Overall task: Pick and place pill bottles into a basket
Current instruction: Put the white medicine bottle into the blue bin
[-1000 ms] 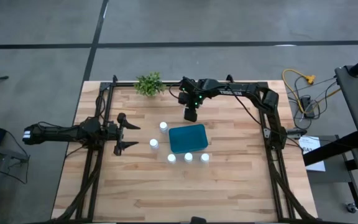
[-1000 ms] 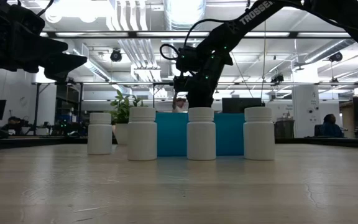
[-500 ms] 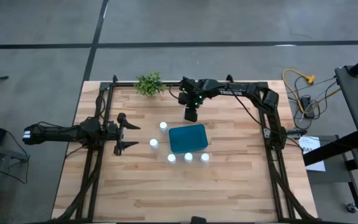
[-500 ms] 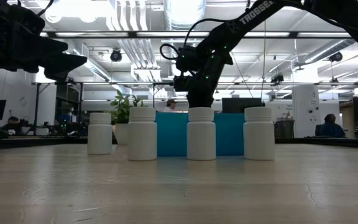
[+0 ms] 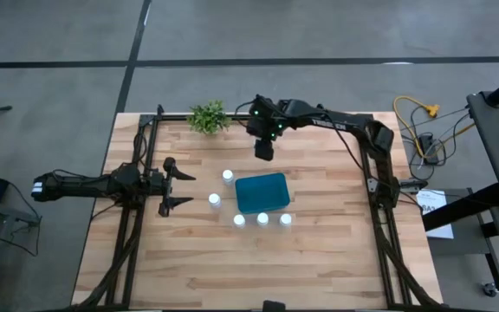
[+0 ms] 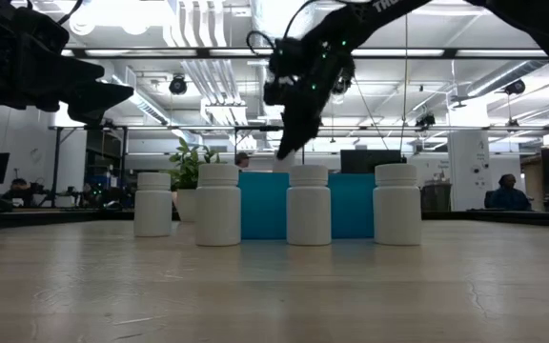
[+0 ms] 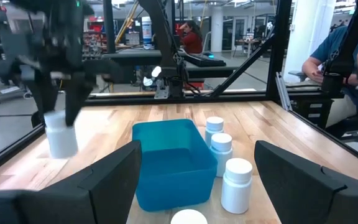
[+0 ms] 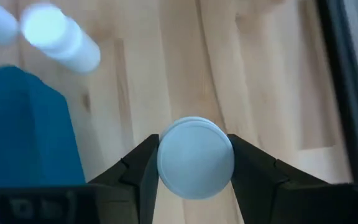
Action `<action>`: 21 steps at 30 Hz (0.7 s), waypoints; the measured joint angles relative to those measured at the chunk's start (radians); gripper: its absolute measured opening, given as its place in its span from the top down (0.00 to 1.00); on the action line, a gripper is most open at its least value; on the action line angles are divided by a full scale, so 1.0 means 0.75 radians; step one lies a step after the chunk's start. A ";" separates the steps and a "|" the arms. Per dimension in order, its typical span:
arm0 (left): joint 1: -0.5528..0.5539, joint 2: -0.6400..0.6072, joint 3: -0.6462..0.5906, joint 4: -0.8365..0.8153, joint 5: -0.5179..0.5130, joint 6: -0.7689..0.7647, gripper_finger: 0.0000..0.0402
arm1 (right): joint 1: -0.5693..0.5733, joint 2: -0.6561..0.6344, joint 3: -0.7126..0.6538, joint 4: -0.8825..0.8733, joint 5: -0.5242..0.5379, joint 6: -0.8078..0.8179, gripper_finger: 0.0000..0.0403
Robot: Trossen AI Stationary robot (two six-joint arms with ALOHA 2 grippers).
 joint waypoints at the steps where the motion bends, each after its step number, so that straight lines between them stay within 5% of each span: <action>1: 0.000 0.000 0.000 0.000 0.000 0.000 0.27 | 0.004 -0.016 0.004 -0.006 0.003 -0.003 0.63; 21: 0.000 0.001 0.000 0.001 0.000 0.000 0.27 | 0.198 -0.476 -0.150 -0.016 0.064 0.096 0.63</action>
